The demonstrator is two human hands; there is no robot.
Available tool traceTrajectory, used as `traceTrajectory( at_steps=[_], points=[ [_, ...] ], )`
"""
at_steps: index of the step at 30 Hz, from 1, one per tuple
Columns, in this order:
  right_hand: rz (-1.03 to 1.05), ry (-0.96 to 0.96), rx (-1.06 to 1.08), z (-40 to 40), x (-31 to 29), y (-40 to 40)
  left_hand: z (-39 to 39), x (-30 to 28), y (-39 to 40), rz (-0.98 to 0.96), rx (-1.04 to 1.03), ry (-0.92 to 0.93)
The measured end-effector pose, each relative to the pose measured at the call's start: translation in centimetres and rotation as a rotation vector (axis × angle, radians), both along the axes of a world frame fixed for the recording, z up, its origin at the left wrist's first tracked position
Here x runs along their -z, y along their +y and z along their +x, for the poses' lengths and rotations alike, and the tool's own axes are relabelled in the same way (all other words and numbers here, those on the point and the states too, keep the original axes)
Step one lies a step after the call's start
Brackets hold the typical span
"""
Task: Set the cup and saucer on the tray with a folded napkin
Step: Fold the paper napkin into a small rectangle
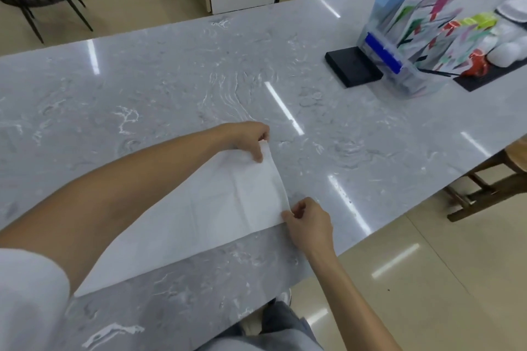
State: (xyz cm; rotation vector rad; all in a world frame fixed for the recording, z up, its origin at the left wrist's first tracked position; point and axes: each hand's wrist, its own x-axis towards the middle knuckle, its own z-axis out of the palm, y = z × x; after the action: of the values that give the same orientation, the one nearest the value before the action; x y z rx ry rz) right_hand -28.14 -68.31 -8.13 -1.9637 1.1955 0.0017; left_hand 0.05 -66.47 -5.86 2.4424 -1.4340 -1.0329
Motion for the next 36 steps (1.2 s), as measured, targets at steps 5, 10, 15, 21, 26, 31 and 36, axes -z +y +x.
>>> traceTrajectory(
  at_steps=[5, 10, 15, 21, 26, 31, 36],
  points=[
    [0.101, -0.084, 0.062, 0.4, -1.0, -1.8, 0.6, -1.0, 0.6, -0.119, 0.107, -0.007],
    [-0.003, -0.065, -0.093, 4.2, -3.9, -6.3, 3.2, -4.2, 3.4, -0.267, 0.032, -0.068],
    [-0.123, -0.116, -0.236, 13.6, -8.3, -9.5, 7.8, -8.1, 8.1, -0.344, -0.095, -0.222],
    [-0.321, -0.201, -0.505, 25.7, -13.6, -7.1, 13.0, -11.4, 16.7, -0.439, -0.366, -0.381],
    [-0.449, -0.265, -0.680, 29.0, -15.5, -3.9, 13.1, -12.8, 22.5, -0.490, -0.478, -0.430],
    [-0.524, -0.359, -0.728, 25.7, -15.0, -1.2, 9.5, -13.0, 26.5, -0.571, -0.466, -0.413],
    [-0.503, -0.467, -0.733, 19.4, -13.1, 0.5, 4.2, -11.9, 29.5, -0.594, -0.368, -0.453]
  ],
)
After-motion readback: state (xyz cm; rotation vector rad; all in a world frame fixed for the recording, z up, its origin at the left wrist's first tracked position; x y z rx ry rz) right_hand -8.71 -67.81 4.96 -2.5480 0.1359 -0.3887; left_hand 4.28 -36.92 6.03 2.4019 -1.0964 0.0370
